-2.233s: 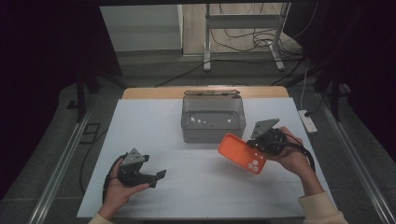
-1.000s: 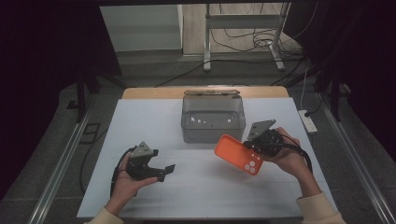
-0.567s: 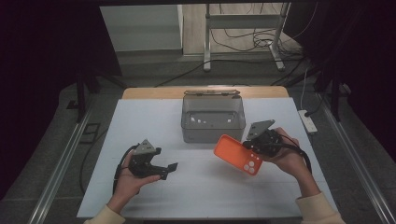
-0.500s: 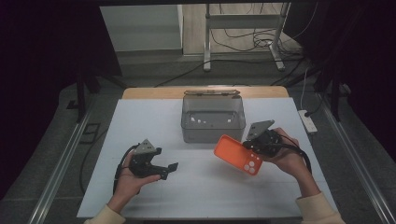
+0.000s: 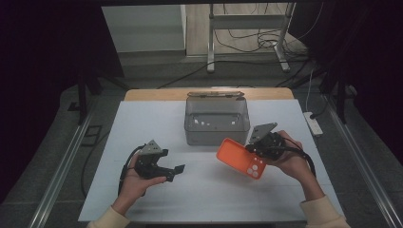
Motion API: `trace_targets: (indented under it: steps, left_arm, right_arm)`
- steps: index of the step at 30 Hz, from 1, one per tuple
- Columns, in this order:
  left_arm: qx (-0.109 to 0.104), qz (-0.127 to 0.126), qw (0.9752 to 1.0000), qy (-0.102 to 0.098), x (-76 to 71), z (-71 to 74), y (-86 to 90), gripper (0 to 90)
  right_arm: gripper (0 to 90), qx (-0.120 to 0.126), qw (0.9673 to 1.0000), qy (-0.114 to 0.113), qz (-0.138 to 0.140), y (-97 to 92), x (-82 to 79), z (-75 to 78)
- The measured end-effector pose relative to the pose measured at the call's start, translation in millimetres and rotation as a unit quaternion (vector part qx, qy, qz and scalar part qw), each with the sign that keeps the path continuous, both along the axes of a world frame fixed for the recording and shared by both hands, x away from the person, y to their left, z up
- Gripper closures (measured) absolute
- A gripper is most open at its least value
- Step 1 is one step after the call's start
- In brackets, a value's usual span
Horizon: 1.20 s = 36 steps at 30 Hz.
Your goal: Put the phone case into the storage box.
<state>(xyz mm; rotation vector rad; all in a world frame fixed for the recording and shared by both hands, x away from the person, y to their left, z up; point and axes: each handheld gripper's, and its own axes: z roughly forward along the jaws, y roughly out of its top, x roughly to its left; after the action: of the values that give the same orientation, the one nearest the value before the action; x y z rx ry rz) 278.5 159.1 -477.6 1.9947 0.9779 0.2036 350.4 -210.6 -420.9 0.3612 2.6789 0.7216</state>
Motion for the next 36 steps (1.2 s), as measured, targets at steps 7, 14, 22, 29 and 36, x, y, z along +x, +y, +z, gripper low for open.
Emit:
trace_targets:
  steps: [7,14,22,29,36]
  left_arm:
    - [-0.003,-0.006,1.0000,0.003,1.2,0.3,-2.6,9.1]
    - [-0.010,-0.011,0.9999,0.007,1.6,0.7,-3.2,9.3]
    - [-0.018,-0.020,0.9996,0.010,5.1,4.6,-7.5,9.6]
    - [-0.018,-0.024,0.9995,0.009,6.9,8.1,-13.6,9.5]
    - [-0.021,-0.032,0.9992,0.008,8.5,10.3,-16.8,11.6]
  right_arm:
    - [88.8,-0.003,1.0000,0.000,0.004,4.1,-1.3,-0.6]
    - [88.8,-0.010,0.9999,0.003,0.012,10.1,-2.2,-3.5]
    - [88.8,-0.008,0.9998,-0.001,0.015,15.9,-3.8,-4.5]
    - [88.8,-0.009,0.9998,0.000,0.016,17.5,-4.6,-3.4]
    - [88.8,-0.005,0.9998,-0.004,0.021,22.0,-6.0,-3.8]
